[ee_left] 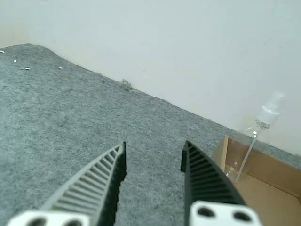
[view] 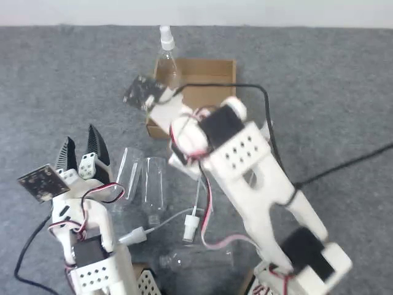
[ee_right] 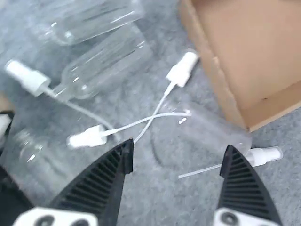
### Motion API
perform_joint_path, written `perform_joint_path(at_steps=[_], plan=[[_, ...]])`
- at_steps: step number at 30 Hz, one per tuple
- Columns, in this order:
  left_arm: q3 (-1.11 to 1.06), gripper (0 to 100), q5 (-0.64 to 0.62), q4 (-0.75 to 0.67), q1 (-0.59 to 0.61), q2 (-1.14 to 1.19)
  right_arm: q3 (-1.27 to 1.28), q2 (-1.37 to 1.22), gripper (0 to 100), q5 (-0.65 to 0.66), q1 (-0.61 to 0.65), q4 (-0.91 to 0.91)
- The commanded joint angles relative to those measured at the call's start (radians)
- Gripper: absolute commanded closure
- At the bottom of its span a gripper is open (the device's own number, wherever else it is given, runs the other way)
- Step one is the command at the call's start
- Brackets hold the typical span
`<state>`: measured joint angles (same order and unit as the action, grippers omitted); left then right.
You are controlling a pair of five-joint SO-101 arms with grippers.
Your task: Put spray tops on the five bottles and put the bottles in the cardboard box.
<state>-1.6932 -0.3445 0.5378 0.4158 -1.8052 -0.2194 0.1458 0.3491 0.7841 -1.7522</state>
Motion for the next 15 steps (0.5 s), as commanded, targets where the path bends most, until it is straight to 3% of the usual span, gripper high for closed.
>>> perform_joint_path(at_steps=[1, 15], plan=[[0.008, 82, 0.003, -0.035, 0.008, -0.015, 0.081, 0.157, 73.4, 0.006, 0.05, -0.027], [0.008, 82, 0.002, -0.035, 0.006, -0.015, 0.654, 0.607, 73.4, 0.003, 0.28, 0.101]])
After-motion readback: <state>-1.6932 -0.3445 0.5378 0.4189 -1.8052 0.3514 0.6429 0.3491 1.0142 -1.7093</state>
